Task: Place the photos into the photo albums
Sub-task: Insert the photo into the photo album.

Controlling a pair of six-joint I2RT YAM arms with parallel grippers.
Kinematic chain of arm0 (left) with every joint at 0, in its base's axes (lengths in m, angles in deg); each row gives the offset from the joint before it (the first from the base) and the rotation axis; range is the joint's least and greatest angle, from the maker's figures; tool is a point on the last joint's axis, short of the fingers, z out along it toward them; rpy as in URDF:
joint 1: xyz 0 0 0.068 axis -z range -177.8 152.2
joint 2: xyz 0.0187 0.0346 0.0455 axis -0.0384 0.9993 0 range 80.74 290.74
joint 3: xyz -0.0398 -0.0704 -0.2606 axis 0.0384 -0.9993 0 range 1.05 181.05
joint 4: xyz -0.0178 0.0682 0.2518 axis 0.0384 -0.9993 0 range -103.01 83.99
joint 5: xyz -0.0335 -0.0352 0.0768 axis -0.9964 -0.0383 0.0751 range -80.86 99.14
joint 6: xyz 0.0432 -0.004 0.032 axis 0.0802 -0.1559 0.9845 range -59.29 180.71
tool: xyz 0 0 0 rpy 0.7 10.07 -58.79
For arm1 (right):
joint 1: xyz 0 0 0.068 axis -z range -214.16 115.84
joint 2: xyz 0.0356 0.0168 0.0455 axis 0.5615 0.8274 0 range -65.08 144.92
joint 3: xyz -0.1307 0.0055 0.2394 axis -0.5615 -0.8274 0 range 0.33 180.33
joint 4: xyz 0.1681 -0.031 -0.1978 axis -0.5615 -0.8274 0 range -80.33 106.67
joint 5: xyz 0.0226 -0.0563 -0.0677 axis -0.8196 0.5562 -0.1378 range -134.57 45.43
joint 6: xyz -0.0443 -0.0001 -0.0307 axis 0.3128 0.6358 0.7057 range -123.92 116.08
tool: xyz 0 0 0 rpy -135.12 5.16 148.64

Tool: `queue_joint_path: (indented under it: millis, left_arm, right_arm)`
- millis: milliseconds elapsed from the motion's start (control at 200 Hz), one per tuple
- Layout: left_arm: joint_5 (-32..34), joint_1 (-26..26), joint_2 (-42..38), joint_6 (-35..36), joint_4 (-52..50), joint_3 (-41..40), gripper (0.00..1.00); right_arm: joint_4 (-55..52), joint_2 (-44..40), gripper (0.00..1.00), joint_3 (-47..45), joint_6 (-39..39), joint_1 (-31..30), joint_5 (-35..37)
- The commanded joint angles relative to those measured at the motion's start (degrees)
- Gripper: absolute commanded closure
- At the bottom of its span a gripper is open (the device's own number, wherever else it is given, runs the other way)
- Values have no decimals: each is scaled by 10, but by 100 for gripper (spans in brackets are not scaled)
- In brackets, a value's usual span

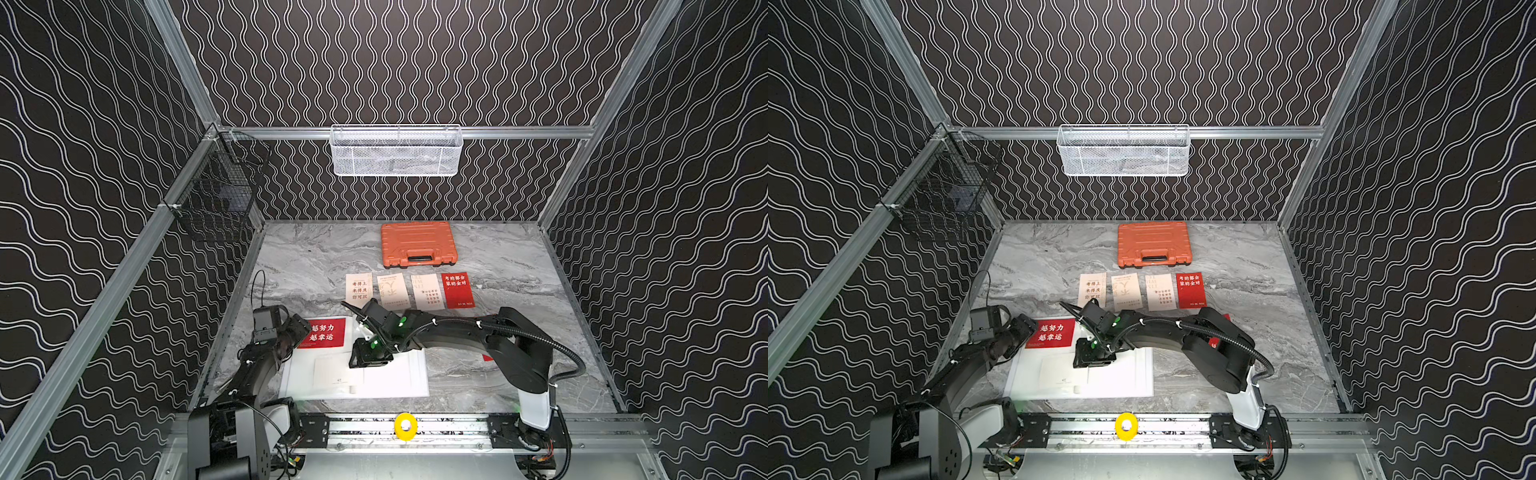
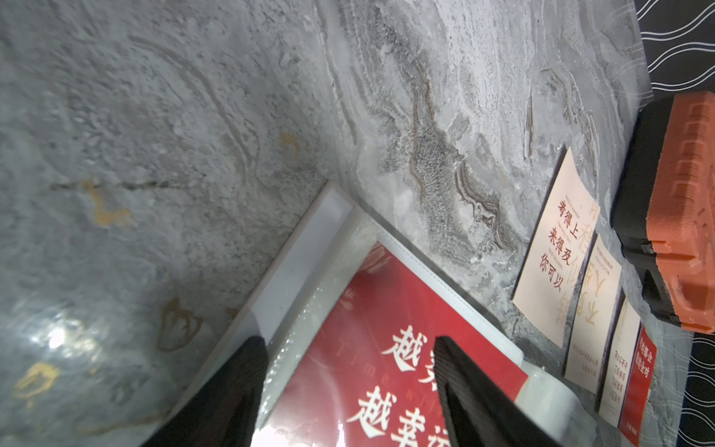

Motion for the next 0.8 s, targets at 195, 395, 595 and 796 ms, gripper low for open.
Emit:
queue_joint_path:
  millis: [195, 395, 595, 796]
  left_arm:
    - [-21, -1, 1, 0, -46, -2, 27]
    - [-21, 0, 0, 0, -46, -2, 27]
    - [-21, 0, -1, 0, -48, -2, 27]
    - [-18, 0, -9, -1, -53, -1, 28]
  right_arm:
    - [4, 45, 55, 52, -2, -11, -22]
    - [6, 72, 55, 81, -1, -19, -36]
    - [10, 96, 55, 103, -2, -25, -55]
    - [15, 103, 54, 104, -3, -26, -62]
